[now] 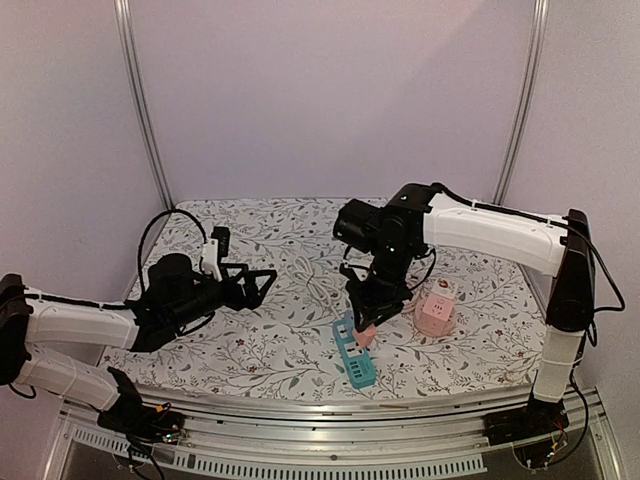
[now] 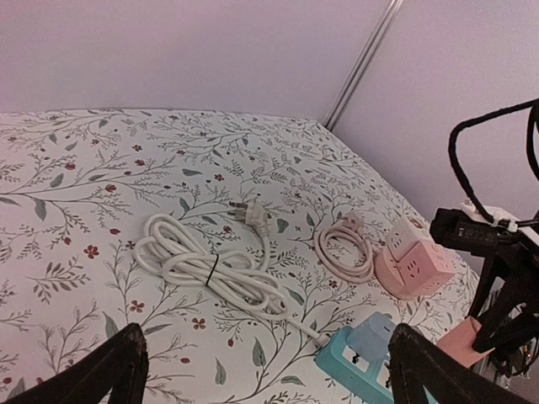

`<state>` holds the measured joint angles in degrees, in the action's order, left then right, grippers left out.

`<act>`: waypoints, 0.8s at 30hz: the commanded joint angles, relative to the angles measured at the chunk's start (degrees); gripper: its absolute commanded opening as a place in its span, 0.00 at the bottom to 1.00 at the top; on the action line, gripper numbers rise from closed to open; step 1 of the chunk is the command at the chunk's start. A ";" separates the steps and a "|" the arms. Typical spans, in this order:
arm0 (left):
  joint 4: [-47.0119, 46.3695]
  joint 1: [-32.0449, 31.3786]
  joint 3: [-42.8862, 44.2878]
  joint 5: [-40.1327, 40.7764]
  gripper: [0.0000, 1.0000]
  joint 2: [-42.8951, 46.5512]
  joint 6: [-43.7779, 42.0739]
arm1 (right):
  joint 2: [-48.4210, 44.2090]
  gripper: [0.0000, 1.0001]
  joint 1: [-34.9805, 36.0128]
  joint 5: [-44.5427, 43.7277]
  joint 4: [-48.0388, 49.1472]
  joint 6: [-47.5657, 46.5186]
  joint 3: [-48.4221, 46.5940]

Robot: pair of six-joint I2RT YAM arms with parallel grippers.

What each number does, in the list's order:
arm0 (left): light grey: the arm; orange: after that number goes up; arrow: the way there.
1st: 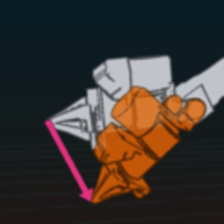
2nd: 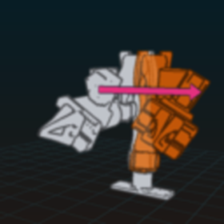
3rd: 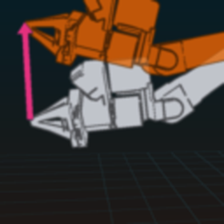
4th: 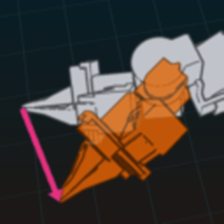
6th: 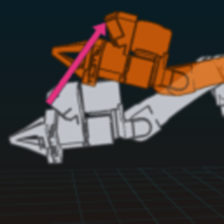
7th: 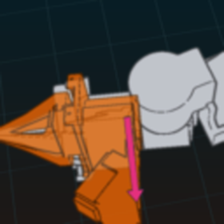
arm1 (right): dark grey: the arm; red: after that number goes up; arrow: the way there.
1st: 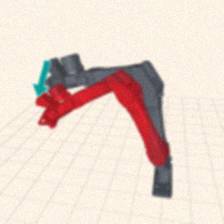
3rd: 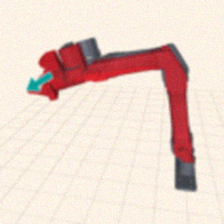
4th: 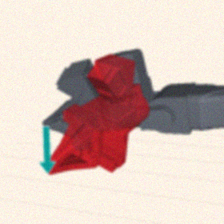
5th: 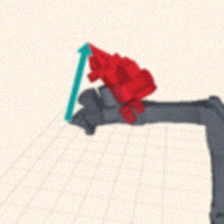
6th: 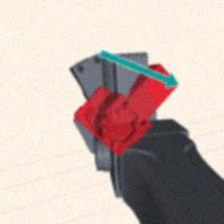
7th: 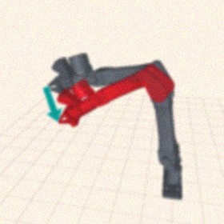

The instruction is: Insert the plug

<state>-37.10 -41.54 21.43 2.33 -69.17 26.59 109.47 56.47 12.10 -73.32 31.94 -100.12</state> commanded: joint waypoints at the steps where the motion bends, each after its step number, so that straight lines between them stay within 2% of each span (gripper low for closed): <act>1: -1.48 0.58 1.86 -10.00 0.99 -2.33 -3.37 | 1.31 0.00 -0.53 -0.59 -1.66 1.60 -0.29; 6: 1.53 0.58 1.83 -15.96 0.99 -1.94 -8.72 | 1.17 0.00 -0.59 -0.08 -1.61 2.22 -0.64; 12: -0.36 0.52 -1.65 -21.28 0.99 -0.91 -13.24 | 1.50 0.00 -0.57 -0.62 0.02 1.75 -0.34; 18: -0.39 -0.39 -0.86 -25.99 0.98 -3.05 -15.89 | 1.66 0.00 -0.63 -1.46 3.14 1.73 2.01; 24: 2.72 -2.05 1.39 -25.93 0.97 -5.03 -18.47 | 1.87 0.00 -0.87 -1.83 4.50 0.81 2.56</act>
<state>-36.51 -42.37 20.86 -22.24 -72.93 11.11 110.37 56.16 11.05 -70.81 33.34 -98.32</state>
